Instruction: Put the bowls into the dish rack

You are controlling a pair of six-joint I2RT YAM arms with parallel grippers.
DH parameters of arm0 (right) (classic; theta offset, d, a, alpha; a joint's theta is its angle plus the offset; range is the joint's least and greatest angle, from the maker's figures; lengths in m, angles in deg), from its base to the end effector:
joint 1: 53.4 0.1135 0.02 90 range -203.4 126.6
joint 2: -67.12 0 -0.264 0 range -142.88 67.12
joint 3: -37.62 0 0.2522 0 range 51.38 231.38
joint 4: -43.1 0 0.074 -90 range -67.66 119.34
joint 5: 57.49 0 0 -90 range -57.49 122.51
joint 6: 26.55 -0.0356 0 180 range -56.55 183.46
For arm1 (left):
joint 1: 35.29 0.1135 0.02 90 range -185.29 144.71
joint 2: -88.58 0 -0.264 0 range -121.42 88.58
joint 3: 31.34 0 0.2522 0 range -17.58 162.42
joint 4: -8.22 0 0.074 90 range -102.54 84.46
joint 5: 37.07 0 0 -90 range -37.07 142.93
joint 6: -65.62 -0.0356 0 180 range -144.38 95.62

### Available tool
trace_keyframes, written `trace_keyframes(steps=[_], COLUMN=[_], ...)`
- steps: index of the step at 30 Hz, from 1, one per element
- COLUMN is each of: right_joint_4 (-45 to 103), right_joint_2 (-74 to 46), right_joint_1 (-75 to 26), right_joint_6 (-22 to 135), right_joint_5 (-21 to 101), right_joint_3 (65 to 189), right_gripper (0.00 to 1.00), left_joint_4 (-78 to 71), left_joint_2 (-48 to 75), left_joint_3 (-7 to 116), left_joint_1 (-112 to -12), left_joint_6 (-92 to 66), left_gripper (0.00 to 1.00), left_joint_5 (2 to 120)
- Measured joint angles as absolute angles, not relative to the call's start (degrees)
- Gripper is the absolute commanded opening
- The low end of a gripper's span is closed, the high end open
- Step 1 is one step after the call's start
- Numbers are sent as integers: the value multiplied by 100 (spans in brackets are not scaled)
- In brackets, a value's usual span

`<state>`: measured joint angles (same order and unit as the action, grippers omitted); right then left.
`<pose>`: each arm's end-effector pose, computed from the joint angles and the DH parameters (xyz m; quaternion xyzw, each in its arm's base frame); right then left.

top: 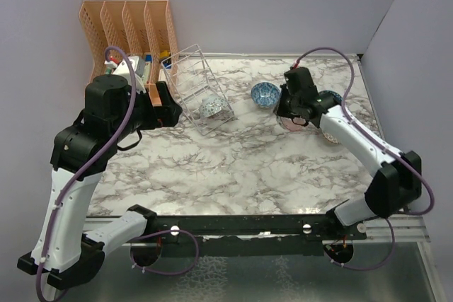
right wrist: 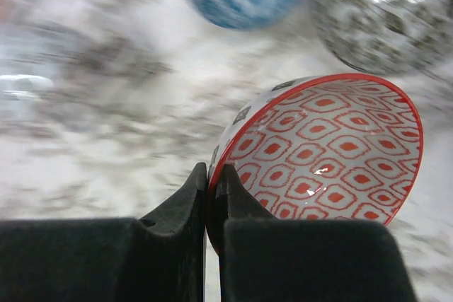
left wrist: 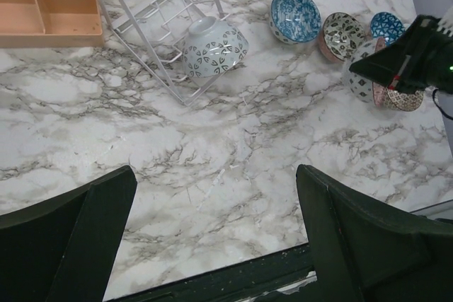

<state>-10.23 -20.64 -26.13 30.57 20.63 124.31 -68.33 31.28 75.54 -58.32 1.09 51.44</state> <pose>0.2924 0.1425 0.2841 0.0779 0.9443 0.0671 0.3125 0.1279 -0.0534 0.4780 -0.0249 0.8521 -0.2046 0.4811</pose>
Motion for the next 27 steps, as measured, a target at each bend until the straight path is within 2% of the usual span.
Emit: trace_keyframes(steps=[2,5,8,16,27], right_joint_4=[-665,955,2378,6306,9239], right_joint_2=[-1765,-1090,-954,-2482,-4626], right_joint_1=[-2607,-2423,-2023,-893,-834], right_joint_6=[2821,2281,1722,909,150], right_joint_5=[2656,3244,3528,3469,2313], right_joint_3=[12402,12024,11725,11692,11864], right_gripper=[1,1,1,1,1], left_joint_4=[-6844,-6894,-6975,-7213,-7438], left_joint_2=[3124,3113,3113,3135,3266], left_joint_3=[7618,7677,7701,7956,8068], left_joint_1=[-5832,-5832,-5832,-5832,-5832], left_joint_6=[77,46,9,-118,-295], left_gripper=[99,99,99,99,99], left_joint_5=[5161,5194,5214,5222,5201])
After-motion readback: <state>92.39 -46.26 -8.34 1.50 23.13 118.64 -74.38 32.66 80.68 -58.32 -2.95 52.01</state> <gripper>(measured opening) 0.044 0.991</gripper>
